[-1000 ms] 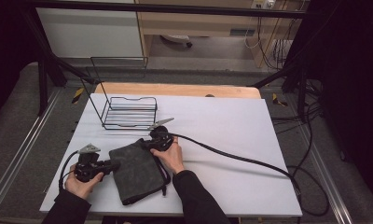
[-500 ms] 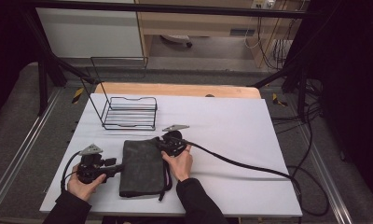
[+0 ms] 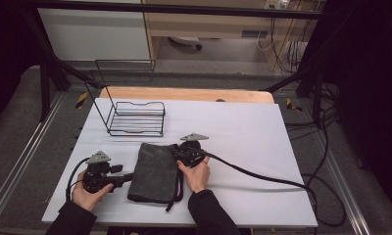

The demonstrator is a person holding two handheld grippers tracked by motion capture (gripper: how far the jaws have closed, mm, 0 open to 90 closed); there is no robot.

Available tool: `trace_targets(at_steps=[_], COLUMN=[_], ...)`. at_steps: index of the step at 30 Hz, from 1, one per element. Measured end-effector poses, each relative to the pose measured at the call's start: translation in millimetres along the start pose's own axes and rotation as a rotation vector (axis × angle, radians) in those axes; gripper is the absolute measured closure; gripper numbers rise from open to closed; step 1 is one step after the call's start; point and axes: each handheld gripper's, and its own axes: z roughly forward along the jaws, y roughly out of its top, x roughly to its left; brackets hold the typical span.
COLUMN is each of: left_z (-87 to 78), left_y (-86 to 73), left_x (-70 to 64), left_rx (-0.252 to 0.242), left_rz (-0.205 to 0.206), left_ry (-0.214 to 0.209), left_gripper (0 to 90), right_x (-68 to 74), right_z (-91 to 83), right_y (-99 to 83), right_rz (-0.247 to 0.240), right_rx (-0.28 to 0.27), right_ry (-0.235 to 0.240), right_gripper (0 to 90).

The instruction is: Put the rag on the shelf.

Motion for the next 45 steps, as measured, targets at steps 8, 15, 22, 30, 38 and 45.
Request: trace_targets(at_steps=[8, 15, 22, 30, 38, 45], left_z=[0.8, 13.0, 34.3, 58.5, 76.4, 81.1], left_y=[18.0, 38.4, 57.6, 69.8, 69.5, 67.4], left_x=[6.9, 14.5, 17.2, 19.3, 19.7, 17.6], left_rx=[-0.019, -0.038, -0.033, -0.005, 0.051, 0.075], left_rz=[-0.002, -0.020, -0.042, -0.052, -0.059, -0.050], left_ry=[0.049, 0.083, 0.073, 0.081, 0.071, 0.067], left_gripper=[17.4, 15.5, 19.8, 39.5, 54.0, 60.1], right_x=[-8.7, -16.4, -23.1, -22.0, -21.4, -21.4], right_z=[-14.6, -32.8, -42.5, -41.6, -43.2, -41.9], right_y=[8.5, 6.4, 1.1, -3.9, -4.3, -4.0], right_rz=[-0.115, -0.154, -0.146, -0.153, -0.153, -0.139], right_rx=[-0.020, -0.004, 0.018, 0.041, 0.045, 0.038], right_ry=[0.088, 0.149, 0.156, 0.154, 0.155, 0.157], right_gripper=[29.9, 14.9, 7.6, 6.0, 5.6, 5.6])
